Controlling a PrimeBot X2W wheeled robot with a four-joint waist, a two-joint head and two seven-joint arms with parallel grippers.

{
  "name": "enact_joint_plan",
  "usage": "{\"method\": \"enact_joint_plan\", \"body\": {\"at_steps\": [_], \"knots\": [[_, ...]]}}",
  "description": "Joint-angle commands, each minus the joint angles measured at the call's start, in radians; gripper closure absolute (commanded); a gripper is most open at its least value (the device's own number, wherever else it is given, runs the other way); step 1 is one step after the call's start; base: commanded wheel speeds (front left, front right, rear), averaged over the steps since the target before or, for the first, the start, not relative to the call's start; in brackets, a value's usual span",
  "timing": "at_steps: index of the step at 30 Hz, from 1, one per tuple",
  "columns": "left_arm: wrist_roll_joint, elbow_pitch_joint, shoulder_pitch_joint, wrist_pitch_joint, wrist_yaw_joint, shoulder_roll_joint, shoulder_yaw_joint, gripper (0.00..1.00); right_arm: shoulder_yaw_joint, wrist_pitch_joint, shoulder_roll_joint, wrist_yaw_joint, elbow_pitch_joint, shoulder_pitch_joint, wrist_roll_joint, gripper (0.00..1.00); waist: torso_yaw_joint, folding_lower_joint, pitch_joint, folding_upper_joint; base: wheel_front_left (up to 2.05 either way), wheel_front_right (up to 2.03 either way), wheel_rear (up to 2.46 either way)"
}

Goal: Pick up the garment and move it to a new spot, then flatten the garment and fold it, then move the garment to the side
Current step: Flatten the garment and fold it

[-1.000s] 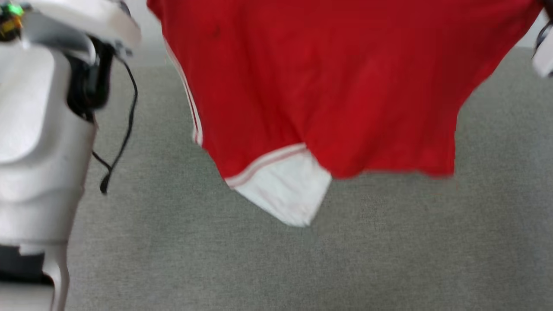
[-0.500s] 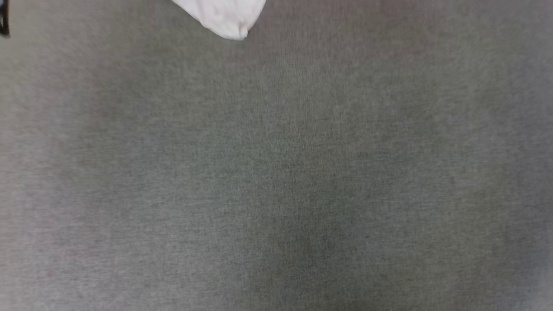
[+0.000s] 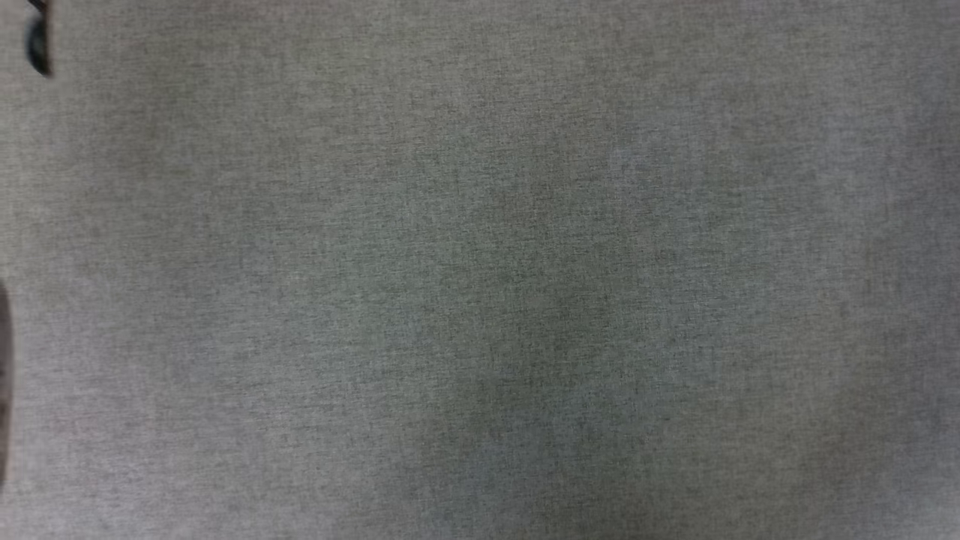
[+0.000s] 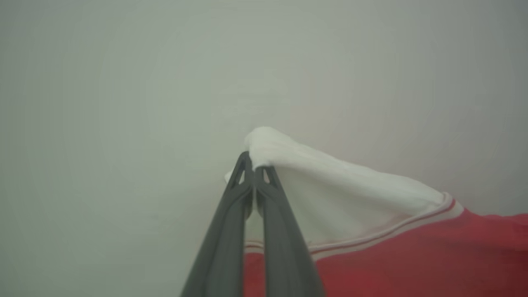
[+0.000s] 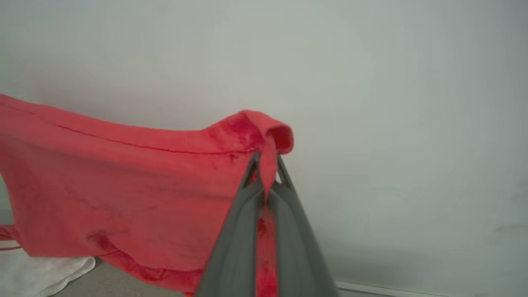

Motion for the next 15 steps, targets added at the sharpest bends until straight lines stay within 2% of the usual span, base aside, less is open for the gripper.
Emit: {"method": "enact_joint_plan", "body": {"at_steps": [1,8,15], "knots": [[-0.006,0.023,0.025,-0.014,-0.009,-0.005,0.0,1.0,0.015,-0.018,0.004,-0.001,0.019,-0.015,0.013,1.0,0.006,-0.0003,-0.004,0.0,0.0,0.0,0.0],[-0.054,0.11,0.156,-0.055,-0.044,-0.029,0.02,1.0,0.119,-0.052,-0.005,-0.001,0.091,0.089,0.074,1.0,0.025,-0.0003,-0.072,0.0,0.0,0.0,0.0],[-0.103,0.13,0.407,-0.074,-0.079,-0.036,0.053,1.0,0.239,-0.096,-0.046,-0.001,0.082,0.302,0.166,1.0,0.05,-0.0003,-0.206,0.0,0.0,0.0,0.0]]}}
